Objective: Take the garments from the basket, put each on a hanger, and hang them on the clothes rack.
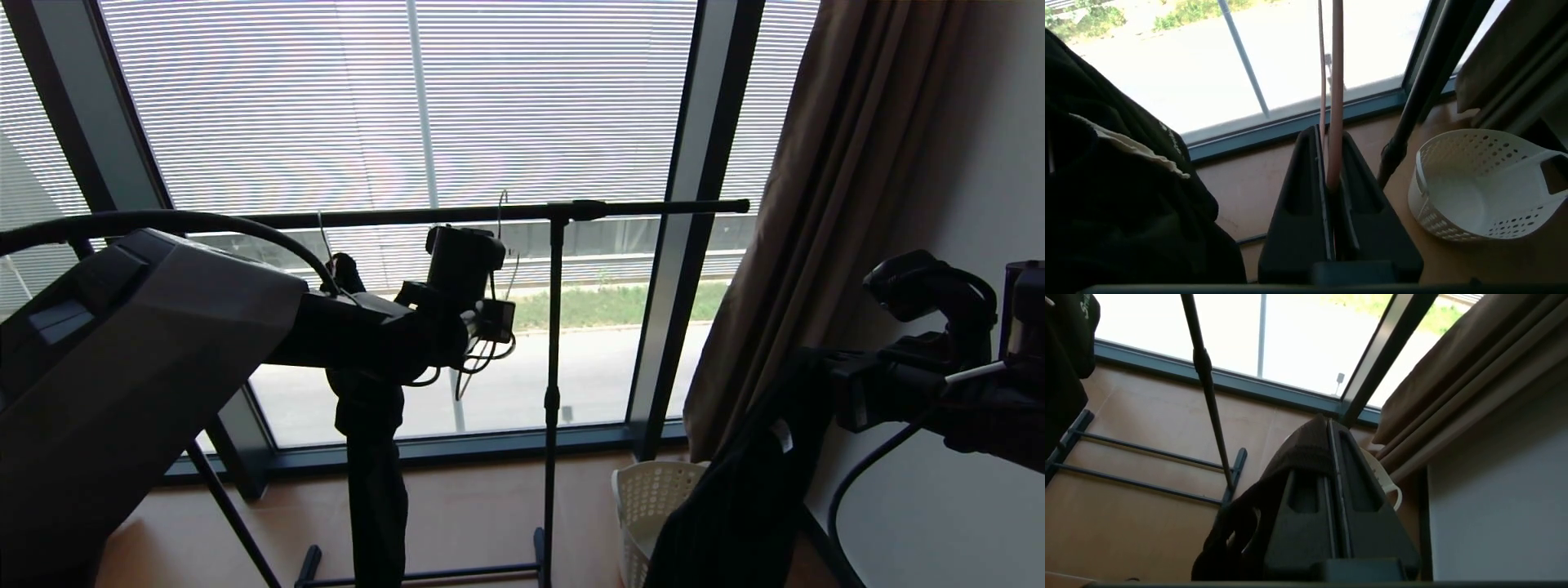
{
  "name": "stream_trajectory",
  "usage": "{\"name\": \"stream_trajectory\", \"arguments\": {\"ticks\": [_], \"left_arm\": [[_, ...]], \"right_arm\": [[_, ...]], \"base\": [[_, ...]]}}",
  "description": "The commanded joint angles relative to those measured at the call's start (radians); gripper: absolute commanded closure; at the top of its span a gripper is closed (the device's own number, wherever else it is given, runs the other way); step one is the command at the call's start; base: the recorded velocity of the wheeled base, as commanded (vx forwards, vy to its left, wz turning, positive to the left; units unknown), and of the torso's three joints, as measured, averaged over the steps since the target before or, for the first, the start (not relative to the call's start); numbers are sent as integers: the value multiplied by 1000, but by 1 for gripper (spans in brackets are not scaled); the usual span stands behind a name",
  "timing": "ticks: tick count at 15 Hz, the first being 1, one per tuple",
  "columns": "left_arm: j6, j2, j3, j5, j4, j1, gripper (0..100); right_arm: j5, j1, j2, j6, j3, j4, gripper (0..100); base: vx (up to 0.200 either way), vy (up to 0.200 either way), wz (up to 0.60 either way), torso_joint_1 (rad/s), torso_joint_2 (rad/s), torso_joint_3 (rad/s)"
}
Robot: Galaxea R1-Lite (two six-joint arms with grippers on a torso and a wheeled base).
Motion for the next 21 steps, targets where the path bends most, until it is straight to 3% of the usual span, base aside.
{"name": "stream_trajectory", "arguments": {"ticks": [1, 5, 17, 21], "left_arm": [[1, -43, 22, 0, -1, -3, 100], [1, -95, 69, -3, -1, -7, 100], [32, -353, 364, -12, -1, -37, 100], [78, -539, 556, -102, -1, -38, 100]], "right_arm": [[0, 0, 10, 0, 0, 0, 100], [0, 0, 11, 0, 0, -2, 100], [0, 0, 22, 0, 0, -2, 100], [-2, 3, 27, 0, 0, -2, 100]], "base": [[0, 0, 0, 0, 0, 0], [0, 0, 0, 0, 0, 0], [0, 0, 0, 0, 0, 0], [0, 0, 0, 0, 0, 0]]}}
